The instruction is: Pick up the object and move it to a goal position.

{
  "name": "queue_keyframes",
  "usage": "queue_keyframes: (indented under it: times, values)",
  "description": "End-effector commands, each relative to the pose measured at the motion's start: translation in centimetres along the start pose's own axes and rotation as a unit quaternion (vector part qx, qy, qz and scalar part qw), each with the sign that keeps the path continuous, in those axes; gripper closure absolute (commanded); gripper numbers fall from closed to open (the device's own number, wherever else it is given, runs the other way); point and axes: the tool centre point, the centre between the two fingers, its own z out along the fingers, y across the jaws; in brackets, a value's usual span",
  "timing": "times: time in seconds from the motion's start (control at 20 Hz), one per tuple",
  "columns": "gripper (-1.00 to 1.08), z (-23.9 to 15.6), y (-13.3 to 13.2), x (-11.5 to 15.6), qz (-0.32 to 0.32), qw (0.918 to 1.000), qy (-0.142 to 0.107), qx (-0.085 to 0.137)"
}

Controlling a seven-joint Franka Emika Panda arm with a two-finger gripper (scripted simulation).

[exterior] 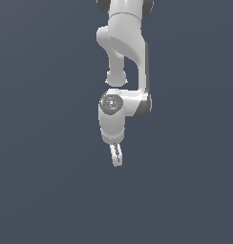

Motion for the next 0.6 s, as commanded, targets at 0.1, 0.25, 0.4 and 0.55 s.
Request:
queue_keyframes:
  times: [0.1,0.25,0.4,0.55]
  values:
    - [-0.92,0.8,-0.1,0.1,0.048,0.9989,0.002,-0.001]
    - [-0.92,1.1,-0.1,0.1,0.070,0.9976,0.003,-0.002]
    - [-0.92,1.4,-0.1,0.2,0.086,0.9963,0.003,-0.002]
    - [-0.92,1.5,-0.1,0.2,0.095,0.9954,0.004,-0.003]
